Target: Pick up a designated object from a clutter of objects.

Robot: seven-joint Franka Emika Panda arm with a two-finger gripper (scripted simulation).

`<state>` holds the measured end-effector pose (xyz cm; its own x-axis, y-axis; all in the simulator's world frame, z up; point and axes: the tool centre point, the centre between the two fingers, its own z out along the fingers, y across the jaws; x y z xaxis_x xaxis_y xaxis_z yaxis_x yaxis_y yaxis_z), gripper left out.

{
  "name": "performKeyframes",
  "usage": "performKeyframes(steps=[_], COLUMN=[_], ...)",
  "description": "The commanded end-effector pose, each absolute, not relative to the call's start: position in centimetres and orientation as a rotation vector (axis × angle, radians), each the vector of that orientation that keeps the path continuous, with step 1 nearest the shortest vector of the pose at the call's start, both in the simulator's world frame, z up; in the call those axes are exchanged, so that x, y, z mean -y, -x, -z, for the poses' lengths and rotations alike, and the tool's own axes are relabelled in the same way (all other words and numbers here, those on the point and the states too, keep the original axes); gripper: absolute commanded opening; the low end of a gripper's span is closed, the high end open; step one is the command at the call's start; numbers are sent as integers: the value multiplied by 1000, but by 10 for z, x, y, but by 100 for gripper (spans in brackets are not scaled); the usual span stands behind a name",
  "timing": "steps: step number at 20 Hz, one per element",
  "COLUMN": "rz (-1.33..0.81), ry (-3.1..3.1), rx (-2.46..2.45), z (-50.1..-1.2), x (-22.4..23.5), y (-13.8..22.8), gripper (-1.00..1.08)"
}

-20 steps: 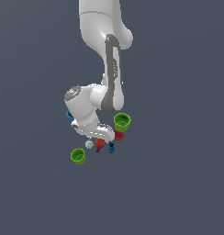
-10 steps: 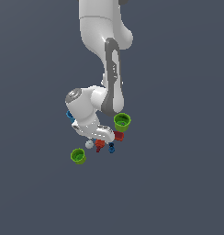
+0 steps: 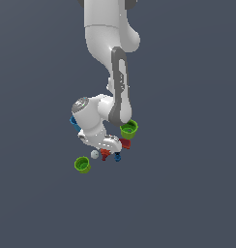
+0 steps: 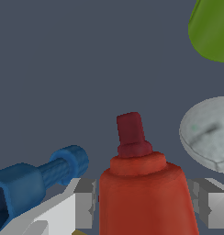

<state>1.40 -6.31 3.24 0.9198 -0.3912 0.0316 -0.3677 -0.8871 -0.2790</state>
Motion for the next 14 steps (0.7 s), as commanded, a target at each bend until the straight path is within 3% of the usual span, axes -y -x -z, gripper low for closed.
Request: performKeyframes(steps=[1, 14], rz=[122, 126], ry=[2812, 2811], rx=[-567, -566], z=[-30, -39], x=[63, 59], y=[-13, -11], gripper=[-100, -100])
